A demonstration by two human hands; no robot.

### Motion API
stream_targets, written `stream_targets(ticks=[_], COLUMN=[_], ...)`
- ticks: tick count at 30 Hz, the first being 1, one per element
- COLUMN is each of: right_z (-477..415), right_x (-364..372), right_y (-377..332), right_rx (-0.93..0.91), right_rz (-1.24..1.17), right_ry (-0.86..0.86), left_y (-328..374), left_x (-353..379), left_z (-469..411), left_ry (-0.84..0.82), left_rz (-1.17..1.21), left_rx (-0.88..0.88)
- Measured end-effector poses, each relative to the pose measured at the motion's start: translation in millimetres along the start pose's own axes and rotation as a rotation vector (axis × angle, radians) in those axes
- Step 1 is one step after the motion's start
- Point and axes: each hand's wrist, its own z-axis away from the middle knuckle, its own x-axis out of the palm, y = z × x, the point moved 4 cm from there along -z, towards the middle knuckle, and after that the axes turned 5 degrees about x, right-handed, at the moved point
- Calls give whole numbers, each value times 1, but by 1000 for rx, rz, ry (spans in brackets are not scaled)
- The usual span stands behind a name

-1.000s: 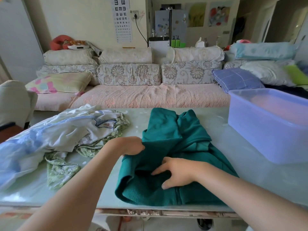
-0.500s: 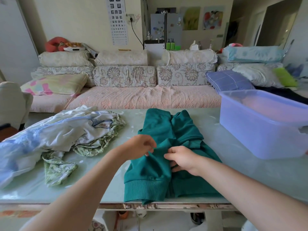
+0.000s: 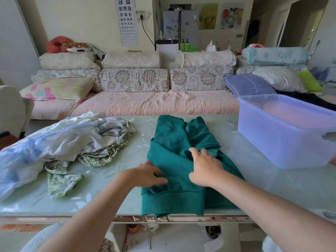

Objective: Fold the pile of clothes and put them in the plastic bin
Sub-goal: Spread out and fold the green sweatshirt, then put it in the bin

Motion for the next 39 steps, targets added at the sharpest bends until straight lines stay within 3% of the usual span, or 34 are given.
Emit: stream_targets(ticks=[2, 3, 6, 8, 11, 14, 16, 20, 24, 30, 36, 39], right_z=[-2, -1, -4, -7, -19, -38, -56, -101, -162, -259, -318, -337], right_x=[-4, -1, 21, 20, 2, -2, -6, -21, -15, -5, 24, 27], right_y=[-9, -12, -9, -9, -16, -17, -18, -29, -44, -80, -112, -119], right_rx=[-239, -315, -258, -221, -227, -165, -137, -140, -167, -241, -490, -584], right_rz=[1, 25, 0, -40, -59, -139, -168, -282, -239, -98, 424, 417], right_ry=[101, 59, -272, -362, -254, -121, -13, 132, 160, 114, -83, -14], left_y=[-5, -6, -14, -14, -10, -13, -23, -41, -59, -80, -93, -101], left_x=[-1, -1, 0, -2, -6, -17, -28, -54, -65, -72, -81, -86], left_z=[-2, -1, -2, 1, 10, 7, -8, -49, -95, -158, -193, -200], left_ry=[147, 161, 98, -30, -285, -408, -328, 20, 228, 180, 73, 77], left_rz=[140, 154, 158, 149, 304, 374, 352, 370, 505, 704, 733, 782], left_rx=[-52, -54, -47, -14, -48, -95, -128, -155, -189, -175, -143, -136])
